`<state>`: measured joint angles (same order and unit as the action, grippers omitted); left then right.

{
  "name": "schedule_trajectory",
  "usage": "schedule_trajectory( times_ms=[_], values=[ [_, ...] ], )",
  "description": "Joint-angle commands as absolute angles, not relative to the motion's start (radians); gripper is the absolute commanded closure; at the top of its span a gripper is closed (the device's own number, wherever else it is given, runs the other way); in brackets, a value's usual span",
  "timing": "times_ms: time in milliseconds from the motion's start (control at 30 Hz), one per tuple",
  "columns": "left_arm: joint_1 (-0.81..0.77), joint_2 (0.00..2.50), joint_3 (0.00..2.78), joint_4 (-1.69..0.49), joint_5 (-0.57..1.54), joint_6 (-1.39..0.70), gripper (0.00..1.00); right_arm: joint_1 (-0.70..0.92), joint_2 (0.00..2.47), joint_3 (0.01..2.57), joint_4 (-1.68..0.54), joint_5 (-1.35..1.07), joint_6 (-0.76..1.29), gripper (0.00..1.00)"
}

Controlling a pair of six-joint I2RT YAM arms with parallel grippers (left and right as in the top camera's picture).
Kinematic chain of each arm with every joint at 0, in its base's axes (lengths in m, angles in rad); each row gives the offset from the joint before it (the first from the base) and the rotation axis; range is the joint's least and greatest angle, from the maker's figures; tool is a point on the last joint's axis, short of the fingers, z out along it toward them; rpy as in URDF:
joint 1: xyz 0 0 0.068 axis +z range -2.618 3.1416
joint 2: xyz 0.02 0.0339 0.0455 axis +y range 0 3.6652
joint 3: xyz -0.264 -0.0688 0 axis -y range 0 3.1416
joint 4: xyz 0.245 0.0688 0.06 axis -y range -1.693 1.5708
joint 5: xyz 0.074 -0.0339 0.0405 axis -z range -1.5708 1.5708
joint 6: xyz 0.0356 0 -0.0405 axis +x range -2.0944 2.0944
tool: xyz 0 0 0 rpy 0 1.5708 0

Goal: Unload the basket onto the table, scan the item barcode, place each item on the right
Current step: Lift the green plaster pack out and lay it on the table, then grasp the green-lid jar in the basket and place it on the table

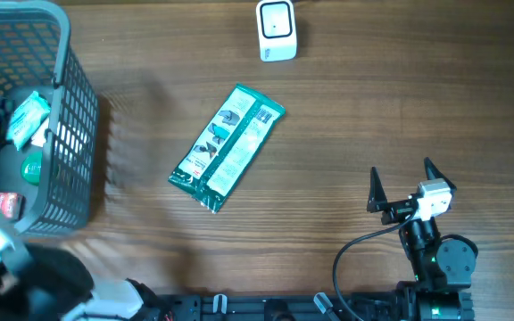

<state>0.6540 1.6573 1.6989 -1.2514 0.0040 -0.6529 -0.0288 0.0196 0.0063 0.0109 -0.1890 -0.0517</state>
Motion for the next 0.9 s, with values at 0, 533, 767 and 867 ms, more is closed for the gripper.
schedule_trajectory(
  times_ms=[0, 533, 767, 867],
  values=[
    [0.647, 1.786, 1.699, -1.291, 0.035, -0.67, 0.0, -0.025, 0.018, 0.005, 0.014, -0.18, -0.064, 0.0],
    [0.643, 1.912, 1.37, -1.025, 0.017, -0.659, 0.0, -0.025, 0.018, 0.005, 0.014, -0.18, -0.064, 0.0],
    [0.643, 1.911, 1.351, -0.993, -0.02, -0.609, 0.43, -0.025, 0.018, 0.005, 0.014, -0.18, -0.064, 0.0],
    [0.643, 1.907, 1.397, -1.018, -0.02, -0.575, 0.5, -0.025, 0.018, 0.005, 0.014, -0.18, -0.064, 0.0]
  ],
)
